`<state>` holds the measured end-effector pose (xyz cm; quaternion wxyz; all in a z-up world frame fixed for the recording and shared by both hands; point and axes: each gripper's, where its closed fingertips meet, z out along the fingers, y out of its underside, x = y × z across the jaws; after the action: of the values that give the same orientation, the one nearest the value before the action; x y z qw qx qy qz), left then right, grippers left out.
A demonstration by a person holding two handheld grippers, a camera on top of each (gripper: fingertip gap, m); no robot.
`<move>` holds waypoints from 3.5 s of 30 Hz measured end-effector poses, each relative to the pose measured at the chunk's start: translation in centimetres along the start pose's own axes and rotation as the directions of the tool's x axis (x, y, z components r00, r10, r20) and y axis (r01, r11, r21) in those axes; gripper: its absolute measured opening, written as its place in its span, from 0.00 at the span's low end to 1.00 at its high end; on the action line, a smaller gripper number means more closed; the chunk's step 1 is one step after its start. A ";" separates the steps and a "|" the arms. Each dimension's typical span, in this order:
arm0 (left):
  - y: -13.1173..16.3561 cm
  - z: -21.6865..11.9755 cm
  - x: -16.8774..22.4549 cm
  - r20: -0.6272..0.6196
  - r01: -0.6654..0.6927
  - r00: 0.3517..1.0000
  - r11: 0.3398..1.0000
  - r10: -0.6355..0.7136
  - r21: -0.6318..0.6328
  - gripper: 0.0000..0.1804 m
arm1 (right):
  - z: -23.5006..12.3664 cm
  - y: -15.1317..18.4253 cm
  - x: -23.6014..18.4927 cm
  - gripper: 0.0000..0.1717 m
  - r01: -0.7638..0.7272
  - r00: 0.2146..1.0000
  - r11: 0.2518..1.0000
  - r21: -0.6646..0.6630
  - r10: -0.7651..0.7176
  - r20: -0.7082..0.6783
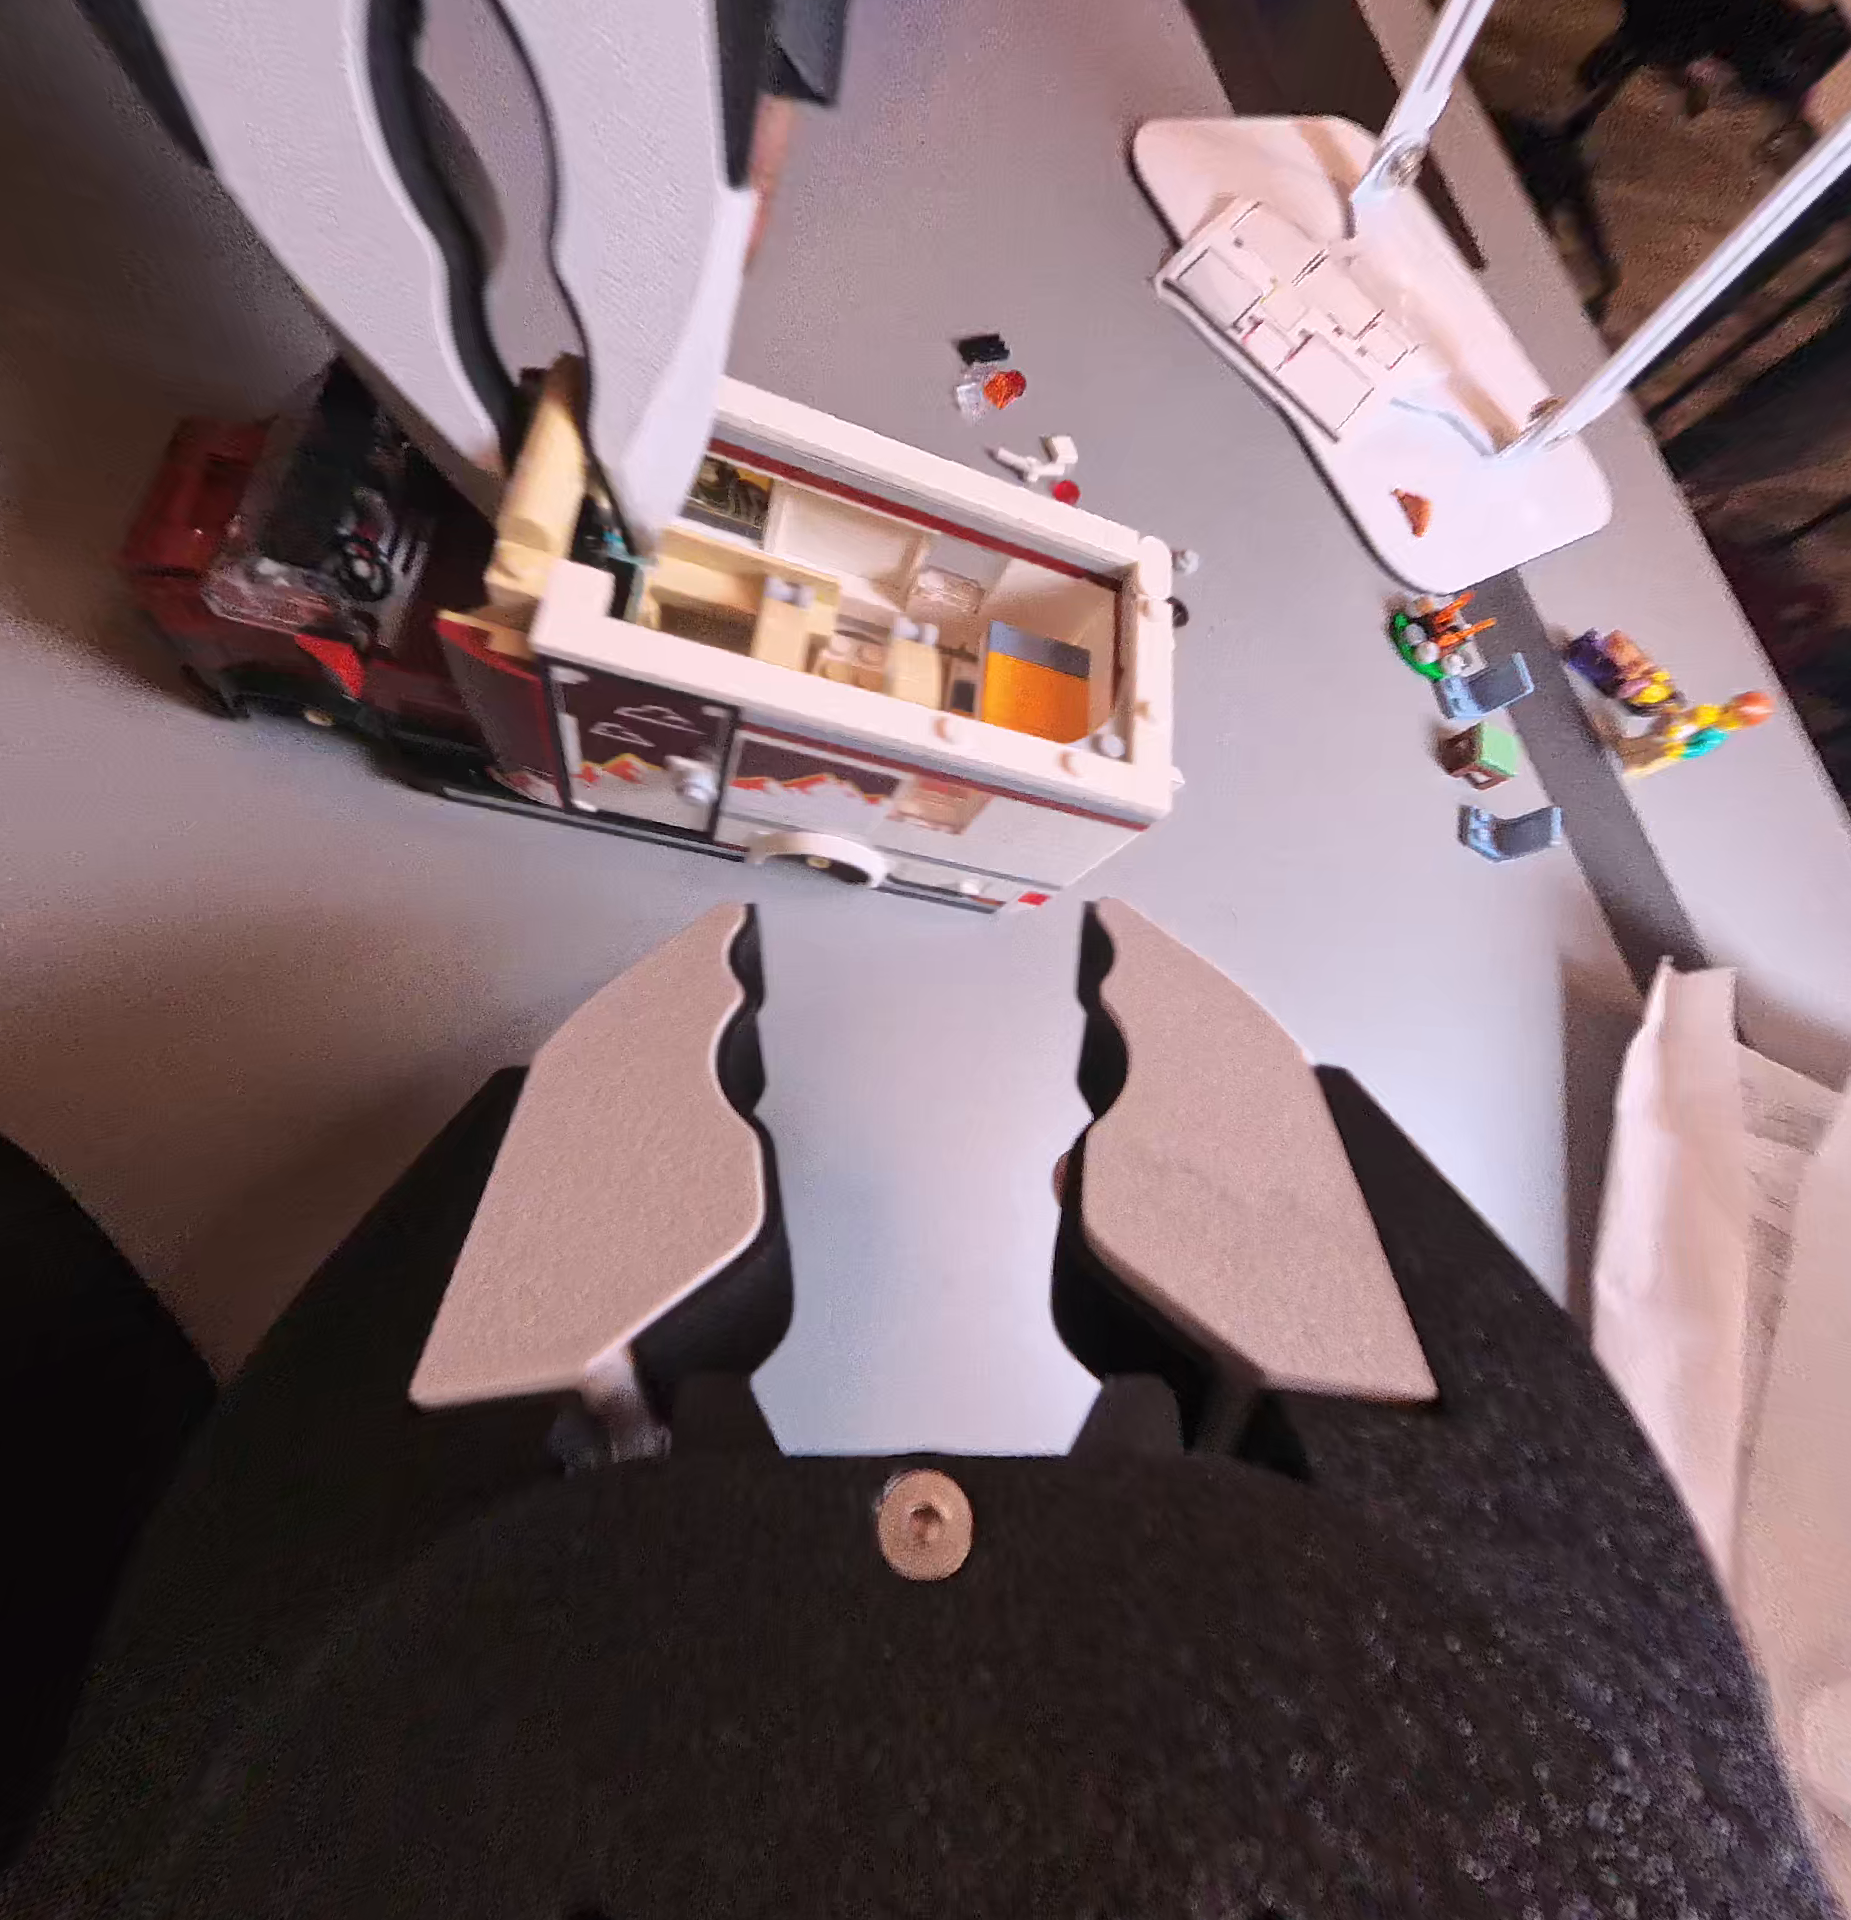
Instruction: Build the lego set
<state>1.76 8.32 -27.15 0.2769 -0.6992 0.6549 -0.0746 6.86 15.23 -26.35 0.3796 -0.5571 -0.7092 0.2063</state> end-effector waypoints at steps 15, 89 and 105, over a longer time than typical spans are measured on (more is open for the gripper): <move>5.6 -4.1 5.6 0.054 0.465 0.867 0.844 -0.495 0.266 0.44 | 2.4 -0.1 -2.6 0.32 -0.202 0.942 0.978 0.044 0.182 0.281; 12.6 -5.8 2.5 0.185 0.545 0.733 0.728 -0.654 0.416 0.31 | 8.5 -4.7 -0.9 0.46 0.010 0.991 0.988 0.152 -0.030 0.131; 12.1 -4.3 2.5 0.189 0.505 0.778 0.776 -0.599 0.377 0.44 | 7.0 -2.9 -3.1 0.35 0.053 0.975 0.997 0.059 -0.065 0.214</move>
<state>-10.49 4.82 -30.02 0.4422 -0.8133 0.3485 -0.1472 -0.10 12.32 -29.66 0.3208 -0.4997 -0.7569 0.2730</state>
